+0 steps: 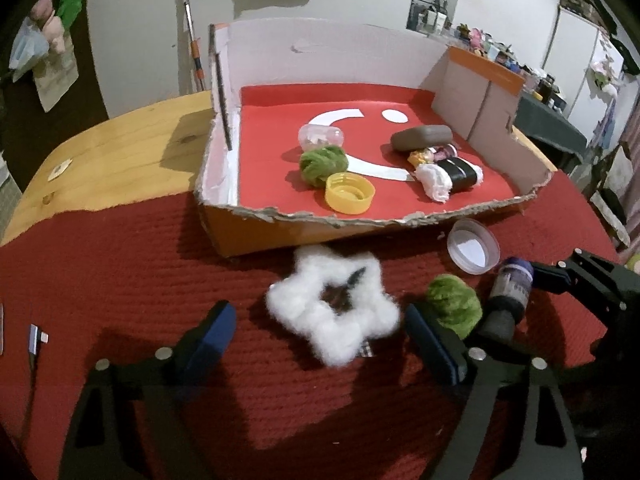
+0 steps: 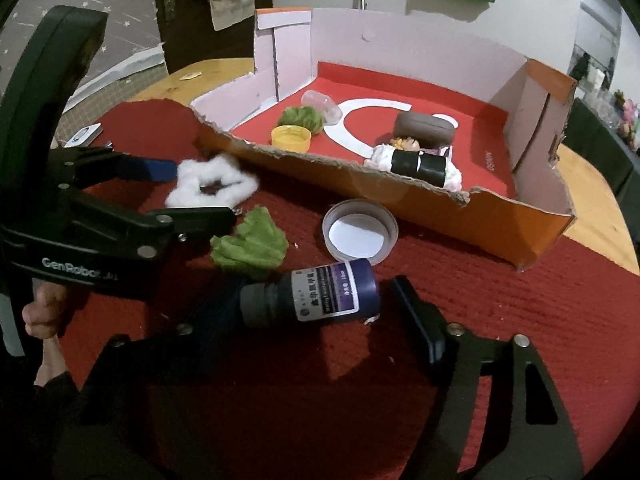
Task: Organize objects
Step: 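Close left gripper on the white fluffy star while right gripper grasps the blue bottle, then lift the white star and blue bottle with both grippers toward the box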
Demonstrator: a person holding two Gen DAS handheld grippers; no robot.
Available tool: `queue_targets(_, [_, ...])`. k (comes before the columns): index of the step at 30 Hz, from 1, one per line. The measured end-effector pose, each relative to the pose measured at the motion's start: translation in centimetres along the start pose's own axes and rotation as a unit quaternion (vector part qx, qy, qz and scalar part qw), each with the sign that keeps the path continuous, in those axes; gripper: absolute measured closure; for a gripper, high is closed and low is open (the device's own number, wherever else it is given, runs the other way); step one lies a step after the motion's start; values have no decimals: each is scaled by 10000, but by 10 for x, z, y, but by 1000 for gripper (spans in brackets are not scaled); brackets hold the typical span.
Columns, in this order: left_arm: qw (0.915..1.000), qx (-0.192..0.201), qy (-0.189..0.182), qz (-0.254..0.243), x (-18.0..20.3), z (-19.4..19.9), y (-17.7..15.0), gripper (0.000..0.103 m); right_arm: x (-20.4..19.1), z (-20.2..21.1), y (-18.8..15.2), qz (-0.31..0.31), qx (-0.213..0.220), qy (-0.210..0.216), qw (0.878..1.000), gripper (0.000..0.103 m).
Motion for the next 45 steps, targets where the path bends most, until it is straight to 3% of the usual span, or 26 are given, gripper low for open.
queue_targets(6, [9997,44,-9,-248,8,1,0,41,2,2,-2,-84,3,45,10000,43])
queue_targets(9, [9995,56,-15,-324,11,1,0,45,3,3,-1,-121,3,60,9999,43])
queue_targets(27, [9998,108,-144,-69,4,17,-10,49,4,16,2,-339,132,236,9991,43])
queue_targets(45, [9982,495,-338,-20,7,57,-4,49,4,41,18,-473,435,448,9969,43])
Point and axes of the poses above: each gripper's, at about its wrist camera, not at the fingertips, and z roughly against the way its jaws point, x to its right, y to its top, the point moved 3 cm from there along -z, roughly the way its jaws point, and after that the axes turned 2 degrees about -x, right-handed, at the moved point
